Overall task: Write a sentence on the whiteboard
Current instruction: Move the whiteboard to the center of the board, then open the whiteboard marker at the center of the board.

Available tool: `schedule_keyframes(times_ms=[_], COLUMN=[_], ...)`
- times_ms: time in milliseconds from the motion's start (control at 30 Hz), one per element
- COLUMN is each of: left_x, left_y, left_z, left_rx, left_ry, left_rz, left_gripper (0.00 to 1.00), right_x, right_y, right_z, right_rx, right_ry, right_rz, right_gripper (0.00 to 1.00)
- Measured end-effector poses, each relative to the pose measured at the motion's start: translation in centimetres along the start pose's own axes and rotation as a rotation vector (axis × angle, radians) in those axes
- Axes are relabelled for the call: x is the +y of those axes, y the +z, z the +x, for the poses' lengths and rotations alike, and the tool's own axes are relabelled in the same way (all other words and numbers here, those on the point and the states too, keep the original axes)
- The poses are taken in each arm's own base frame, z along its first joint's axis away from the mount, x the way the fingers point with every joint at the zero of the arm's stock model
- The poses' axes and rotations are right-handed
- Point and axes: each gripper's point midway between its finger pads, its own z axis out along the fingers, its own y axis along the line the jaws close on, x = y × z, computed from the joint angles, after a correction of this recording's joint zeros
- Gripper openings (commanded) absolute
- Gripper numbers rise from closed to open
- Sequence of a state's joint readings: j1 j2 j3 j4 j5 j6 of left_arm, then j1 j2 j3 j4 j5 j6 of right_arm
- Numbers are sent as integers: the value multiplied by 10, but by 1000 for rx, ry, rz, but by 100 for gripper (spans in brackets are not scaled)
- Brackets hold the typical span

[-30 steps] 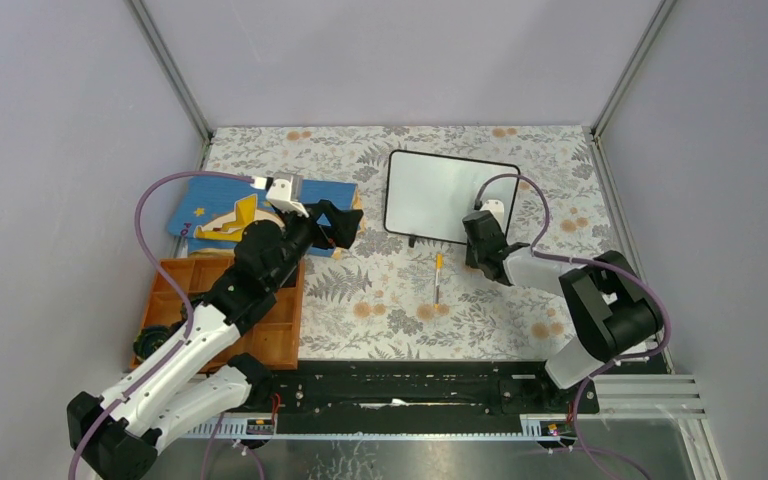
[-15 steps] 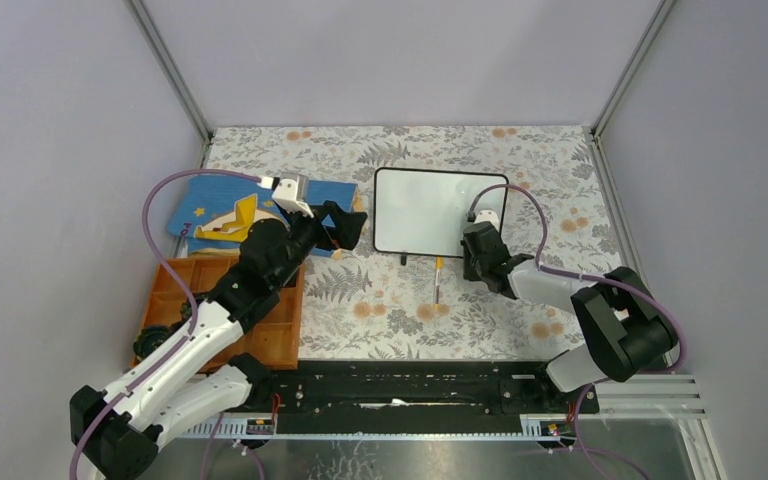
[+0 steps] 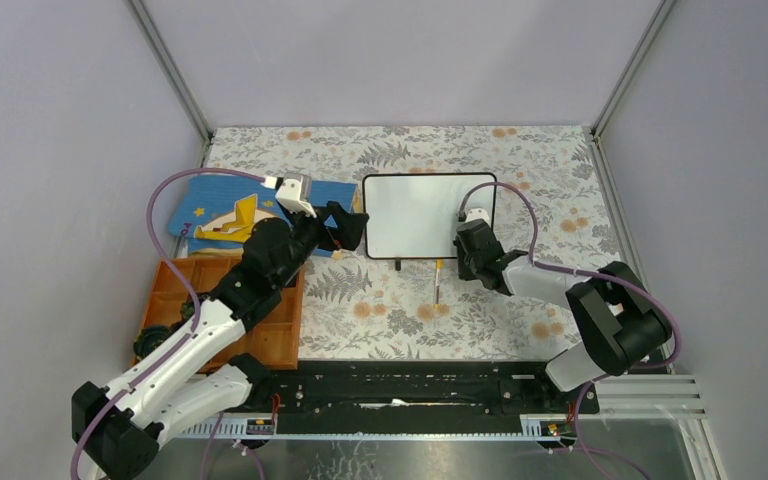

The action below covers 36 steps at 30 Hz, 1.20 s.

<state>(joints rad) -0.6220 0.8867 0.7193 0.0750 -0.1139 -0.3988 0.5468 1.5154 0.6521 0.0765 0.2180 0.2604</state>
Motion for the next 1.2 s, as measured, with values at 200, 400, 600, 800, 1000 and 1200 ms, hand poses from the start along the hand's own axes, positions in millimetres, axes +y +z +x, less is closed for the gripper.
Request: schedule_keyframes(times_ms=[200,400,600,800,1000,1200], left_x=[1,1,1,-2,-2,1], left_y=[2,2,2,0,-2,-1], left_z=[3,3,3,1,-3,-3], left_rx=[8,9,9,3,-10,-14], left_ry=[1,1,1,1,0,5], left_rz=[-4,-4,-4,4,3,-15], left_gripper=[99,99,99,99,99,99], right_x=[1,5,2,0,13,21], right_y=[0,0,-10,-58,-131,-158], right_z=[1,2,7,-3,-40,-54], right_rx=[12,15,15,-78,-329,-424], right_ry=[-3,9,30,76,102,66], right_rz=[0,-5,-4,-48,-173,-153], right_gripper=[43,63,71,76,81,80])
